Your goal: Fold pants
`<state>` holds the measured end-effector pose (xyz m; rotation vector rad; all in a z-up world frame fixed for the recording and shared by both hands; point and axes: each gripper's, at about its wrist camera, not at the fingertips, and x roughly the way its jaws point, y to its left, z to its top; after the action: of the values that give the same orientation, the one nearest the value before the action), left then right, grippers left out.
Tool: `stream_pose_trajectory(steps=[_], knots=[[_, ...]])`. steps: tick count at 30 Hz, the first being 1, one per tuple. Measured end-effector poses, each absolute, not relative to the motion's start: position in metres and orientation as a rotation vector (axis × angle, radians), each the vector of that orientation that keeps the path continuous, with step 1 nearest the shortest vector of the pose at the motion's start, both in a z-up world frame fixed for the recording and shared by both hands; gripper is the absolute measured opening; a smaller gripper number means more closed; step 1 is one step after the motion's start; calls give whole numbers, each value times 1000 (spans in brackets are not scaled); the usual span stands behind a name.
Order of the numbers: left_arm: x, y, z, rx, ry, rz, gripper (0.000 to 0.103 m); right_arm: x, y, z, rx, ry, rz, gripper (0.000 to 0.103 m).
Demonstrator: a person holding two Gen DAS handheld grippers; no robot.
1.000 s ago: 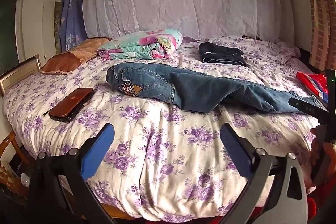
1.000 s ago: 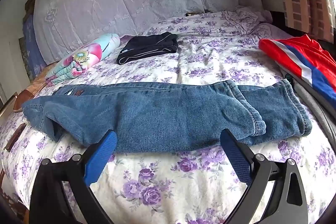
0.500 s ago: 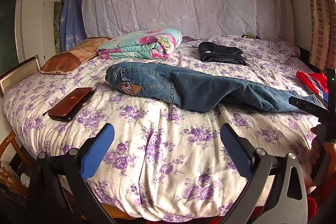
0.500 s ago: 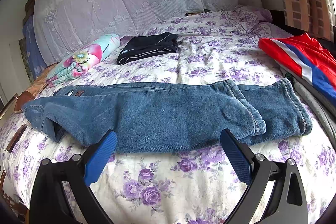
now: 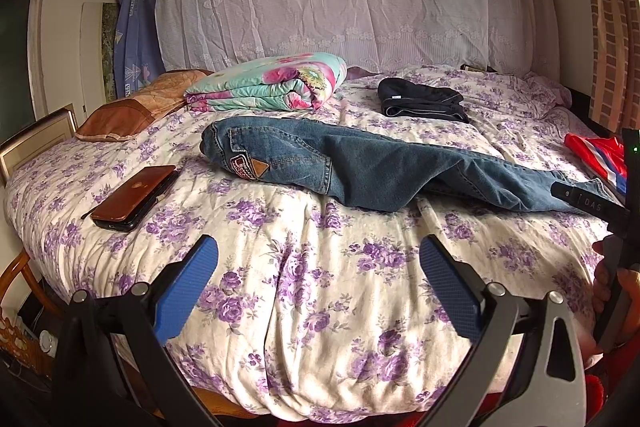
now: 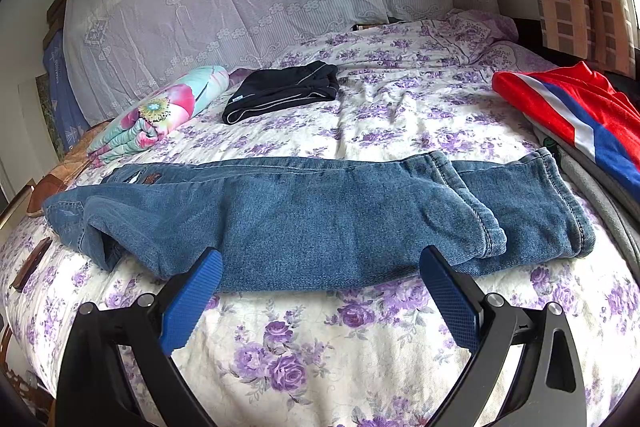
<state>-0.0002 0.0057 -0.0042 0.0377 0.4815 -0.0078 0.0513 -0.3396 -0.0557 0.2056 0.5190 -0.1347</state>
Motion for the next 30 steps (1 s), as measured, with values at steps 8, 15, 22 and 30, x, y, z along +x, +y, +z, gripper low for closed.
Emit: stream_pose_trajectory(steps=[8,15,22,30], knots=[[0,5,-4,42,479,-6,98,51,-340,-56,207,519,-135,99],[1,8,-7,46,480,-4,98,51,-340,-55,209,518,-134,99],[3,4,-22,88,482,6,98,51,-340,-55,211,521,-134,99],[28,27,-31,-20,573,-62,98,36,-374,-78,491,645,-8,99]])
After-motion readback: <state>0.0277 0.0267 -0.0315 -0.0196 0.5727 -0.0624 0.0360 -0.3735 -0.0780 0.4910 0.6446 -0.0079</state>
